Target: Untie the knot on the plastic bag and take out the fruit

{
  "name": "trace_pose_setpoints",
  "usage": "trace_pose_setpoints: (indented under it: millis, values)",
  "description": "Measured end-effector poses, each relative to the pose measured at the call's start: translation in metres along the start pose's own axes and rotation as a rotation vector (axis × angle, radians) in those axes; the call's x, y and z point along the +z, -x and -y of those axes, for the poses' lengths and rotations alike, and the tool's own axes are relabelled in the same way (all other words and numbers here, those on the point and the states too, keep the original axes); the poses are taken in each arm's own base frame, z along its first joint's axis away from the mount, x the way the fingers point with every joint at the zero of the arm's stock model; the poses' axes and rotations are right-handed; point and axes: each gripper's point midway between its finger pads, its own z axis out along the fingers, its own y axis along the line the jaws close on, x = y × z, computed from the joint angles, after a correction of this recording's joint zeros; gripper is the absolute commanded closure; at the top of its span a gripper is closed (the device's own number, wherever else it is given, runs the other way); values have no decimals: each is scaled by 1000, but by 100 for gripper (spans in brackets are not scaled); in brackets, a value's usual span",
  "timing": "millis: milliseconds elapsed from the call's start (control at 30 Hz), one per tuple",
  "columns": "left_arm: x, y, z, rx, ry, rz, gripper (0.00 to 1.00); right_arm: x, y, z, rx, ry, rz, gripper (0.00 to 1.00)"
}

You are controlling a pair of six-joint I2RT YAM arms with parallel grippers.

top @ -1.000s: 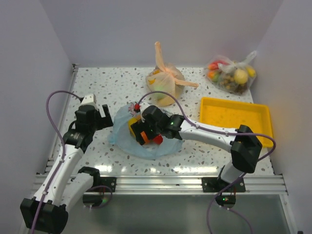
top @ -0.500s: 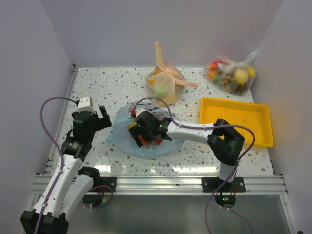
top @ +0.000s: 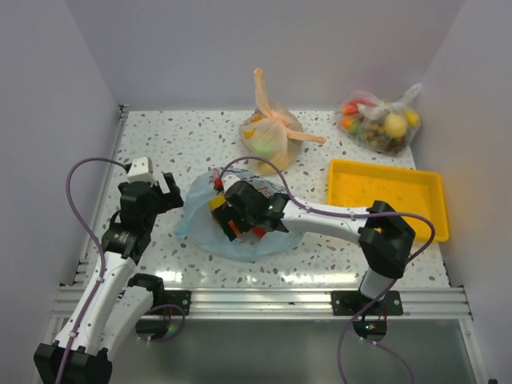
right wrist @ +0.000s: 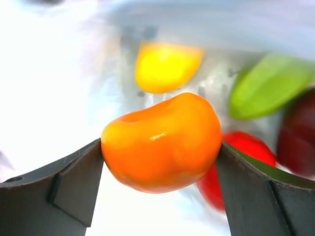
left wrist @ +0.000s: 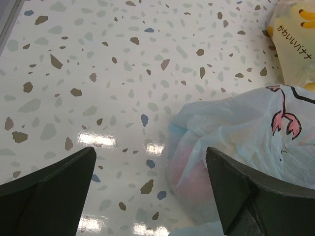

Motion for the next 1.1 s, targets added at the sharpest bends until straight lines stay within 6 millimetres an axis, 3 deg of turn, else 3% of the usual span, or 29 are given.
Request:
trace_pose_setpoints:
  millis: [267, 400, 500, 600, 700, 867, 1100]
  values:
    - [0, 0, 0, -1, 1, 0, 0, -93, 62, 1, -45, 23, 134, 48]
    - [0, 0, 0, -1, 2, 0, 0, -147, 98, 21, -35, -7, 232, 48]
    - [1, 0, 0, -1, 2, -1, 0, -177, 116, 69, 50, -86, 303, 47]
    - [1, 0, -1, -1, 3, -1, 0, -205, 121, 144, 183, -244, 361, 47]
    - [1, 0, 0, -2, 2, -1, 0, -225, 105, 214, 336, -399, 390, 48]
    - [1, -1, 0, 0, -3, -6, 0, -235, 45, 311, 620, -602, 361, 47]
    - [1, -1, 1, 0, -8, -7, 0, -225, -67, 396, 1023, -779, 294, 44]
